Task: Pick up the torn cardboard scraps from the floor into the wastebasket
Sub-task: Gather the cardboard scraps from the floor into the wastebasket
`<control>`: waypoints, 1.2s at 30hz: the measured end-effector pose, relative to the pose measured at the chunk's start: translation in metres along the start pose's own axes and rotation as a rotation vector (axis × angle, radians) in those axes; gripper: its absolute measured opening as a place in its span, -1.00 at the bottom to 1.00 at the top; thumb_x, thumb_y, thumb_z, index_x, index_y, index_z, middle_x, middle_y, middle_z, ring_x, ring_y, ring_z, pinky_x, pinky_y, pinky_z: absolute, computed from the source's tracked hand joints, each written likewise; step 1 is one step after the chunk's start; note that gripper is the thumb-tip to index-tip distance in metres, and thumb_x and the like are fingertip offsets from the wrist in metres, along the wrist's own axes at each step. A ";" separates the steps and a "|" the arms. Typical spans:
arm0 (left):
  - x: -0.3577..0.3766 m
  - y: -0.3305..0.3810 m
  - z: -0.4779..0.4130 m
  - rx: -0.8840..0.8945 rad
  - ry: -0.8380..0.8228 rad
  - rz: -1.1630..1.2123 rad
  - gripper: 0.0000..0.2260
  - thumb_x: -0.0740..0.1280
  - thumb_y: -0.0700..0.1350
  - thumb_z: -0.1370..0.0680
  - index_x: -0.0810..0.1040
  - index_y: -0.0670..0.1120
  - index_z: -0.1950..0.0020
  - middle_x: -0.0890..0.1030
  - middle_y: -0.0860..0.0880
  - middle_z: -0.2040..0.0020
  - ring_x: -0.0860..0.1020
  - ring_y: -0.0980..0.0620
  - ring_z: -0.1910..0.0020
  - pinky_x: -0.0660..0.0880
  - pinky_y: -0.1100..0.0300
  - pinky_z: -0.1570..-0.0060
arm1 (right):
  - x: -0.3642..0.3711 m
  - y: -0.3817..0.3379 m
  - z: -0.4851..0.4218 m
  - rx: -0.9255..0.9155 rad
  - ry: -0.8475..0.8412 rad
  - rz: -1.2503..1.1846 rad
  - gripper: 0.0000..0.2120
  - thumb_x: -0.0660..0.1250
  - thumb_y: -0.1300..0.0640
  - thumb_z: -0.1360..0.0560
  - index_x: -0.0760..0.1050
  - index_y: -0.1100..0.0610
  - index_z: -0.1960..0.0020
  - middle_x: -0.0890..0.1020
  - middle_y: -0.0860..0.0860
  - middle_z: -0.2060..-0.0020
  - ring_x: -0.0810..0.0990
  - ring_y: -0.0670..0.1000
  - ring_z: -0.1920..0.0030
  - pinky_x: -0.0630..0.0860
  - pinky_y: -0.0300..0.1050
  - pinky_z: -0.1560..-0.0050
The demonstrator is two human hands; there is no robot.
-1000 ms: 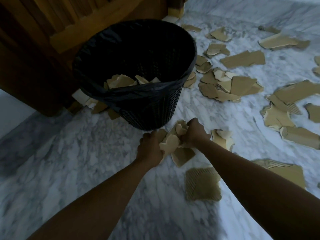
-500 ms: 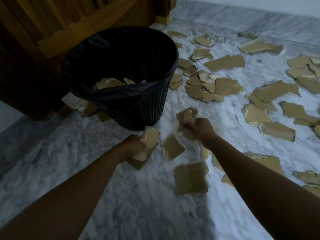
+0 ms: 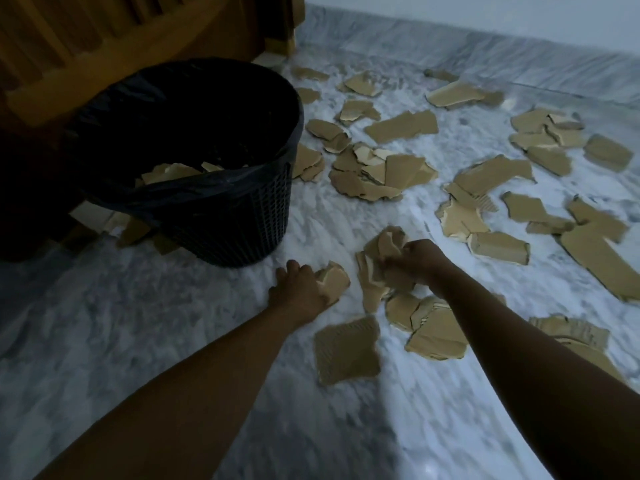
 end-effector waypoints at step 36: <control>0.042 0.060 0.053 0.281 -0.141 -0.080 -0.59 0.42 -0.01 -0.46 0.42 -0.10 -0.24 0.48 -0.11 -0.22 0.40 -0.14 -0.27 0.48 -0.01 -0.16 | -0.024 0.126 0.046 0.009 -0.283 0.806 -0.23 0.29 -0.46 -0.07 0.53 -0.16 -0.21 0.36 -0.03 -0.40 0.25 0.16 -0.40 0.37 0.09 -0.32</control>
Point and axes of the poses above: each hand's wrist, its own z-axis away from the middle knuckle, its own x-axis out of the palm, y = z × x, the point moved 10 cm from there along -z, towards the middle knuckle
